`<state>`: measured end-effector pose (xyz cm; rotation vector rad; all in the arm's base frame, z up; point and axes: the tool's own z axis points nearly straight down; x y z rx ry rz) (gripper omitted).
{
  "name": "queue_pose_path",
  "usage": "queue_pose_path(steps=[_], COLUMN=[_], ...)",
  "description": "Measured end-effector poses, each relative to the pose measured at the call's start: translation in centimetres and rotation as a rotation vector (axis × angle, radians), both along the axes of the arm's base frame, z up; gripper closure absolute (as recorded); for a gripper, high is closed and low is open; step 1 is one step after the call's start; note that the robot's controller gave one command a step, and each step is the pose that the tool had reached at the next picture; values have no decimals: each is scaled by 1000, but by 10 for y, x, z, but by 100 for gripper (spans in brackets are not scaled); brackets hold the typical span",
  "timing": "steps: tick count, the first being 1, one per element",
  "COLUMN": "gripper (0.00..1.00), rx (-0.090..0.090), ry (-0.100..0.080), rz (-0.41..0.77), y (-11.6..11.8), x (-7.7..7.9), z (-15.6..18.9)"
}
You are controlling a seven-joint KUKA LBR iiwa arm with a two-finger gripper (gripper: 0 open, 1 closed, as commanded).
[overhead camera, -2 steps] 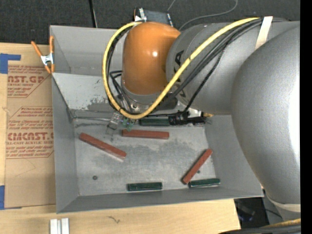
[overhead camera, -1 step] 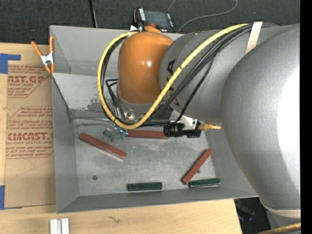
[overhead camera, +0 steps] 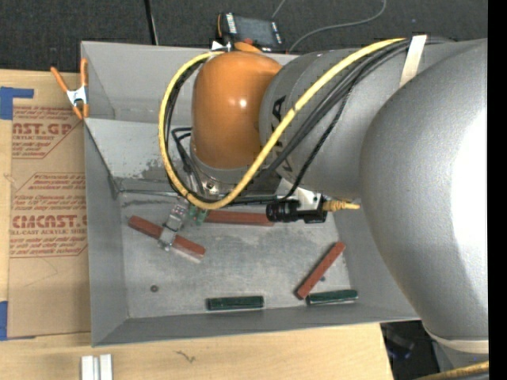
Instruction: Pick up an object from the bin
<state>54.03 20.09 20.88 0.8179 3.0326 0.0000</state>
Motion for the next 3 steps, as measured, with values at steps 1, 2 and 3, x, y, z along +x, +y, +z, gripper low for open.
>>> queue_pose_path(steps=[1, 2, 3], gripper=[0, 100, 100], rx=[-3, 1, 3], ry=[7, 0, -8], rz=[71, 71, 120], y=[-9, -8, -8], x=[23, 25, 10], z=[-144, -139, 56])
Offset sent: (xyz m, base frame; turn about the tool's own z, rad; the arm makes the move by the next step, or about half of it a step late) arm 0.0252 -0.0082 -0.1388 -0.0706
